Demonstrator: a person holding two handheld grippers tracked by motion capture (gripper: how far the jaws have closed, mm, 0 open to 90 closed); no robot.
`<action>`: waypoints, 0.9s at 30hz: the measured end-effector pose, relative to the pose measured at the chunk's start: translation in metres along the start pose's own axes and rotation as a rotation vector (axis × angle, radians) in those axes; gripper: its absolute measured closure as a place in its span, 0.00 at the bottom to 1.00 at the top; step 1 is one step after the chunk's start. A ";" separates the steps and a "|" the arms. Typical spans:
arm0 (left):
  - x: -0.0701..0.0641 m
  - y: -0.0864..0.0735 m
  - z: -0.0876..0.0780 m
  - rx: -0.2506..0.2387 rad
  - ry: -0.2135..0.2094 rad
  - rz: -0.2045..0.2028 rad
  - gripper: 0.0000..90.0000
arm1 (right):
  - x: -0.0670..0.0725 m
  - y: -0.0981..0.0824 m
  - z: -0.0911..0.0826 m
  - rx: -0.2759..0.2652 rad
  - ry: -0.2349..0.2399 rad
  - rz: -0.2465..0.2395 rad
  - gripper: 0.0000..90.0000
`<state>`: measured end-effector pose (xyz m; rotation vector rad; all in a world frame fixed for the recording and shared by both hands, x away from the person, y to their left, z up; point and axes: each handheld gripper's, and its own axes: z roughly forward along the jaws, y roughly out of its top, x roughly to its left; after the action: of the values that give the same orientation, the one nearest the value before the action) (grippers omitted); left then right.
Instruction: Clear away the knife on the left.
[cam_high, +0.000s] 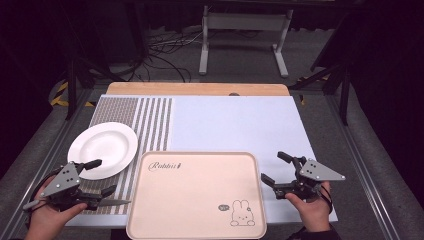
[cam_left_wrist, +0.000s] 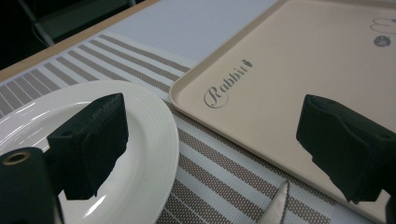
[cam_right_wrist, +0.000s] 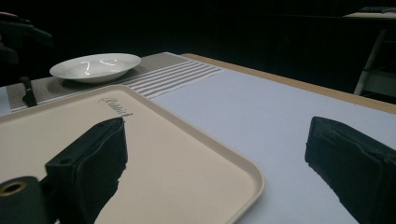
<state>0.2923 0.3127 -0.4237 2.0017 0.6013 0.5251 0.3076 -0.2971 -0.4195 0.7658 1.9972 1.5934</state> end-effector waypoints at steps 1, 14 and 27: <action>0.000 0.002 -0.001 0.013 -0.006 0.003 0.11 | 0.000 0.000 0.000 0.003 0.000 -0.001 0.07; 0.009 0.017 -0.010 0.184 -0.072 0.059 0.14 | 0.000 -0.005 0.006 0.025 0.024 -0.002 0.07; 0.004 0.026 -0.008 0.358 -0.114 0.168 0.16 | 0.002 -0.006 0.007 0.039 0.043 -0.012 0.07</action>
<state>0.2960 0.3097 -0.3963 2.4192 0.4846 0.4202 0.3104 -0.2917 -0.4269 0.7391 2.0651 1.5808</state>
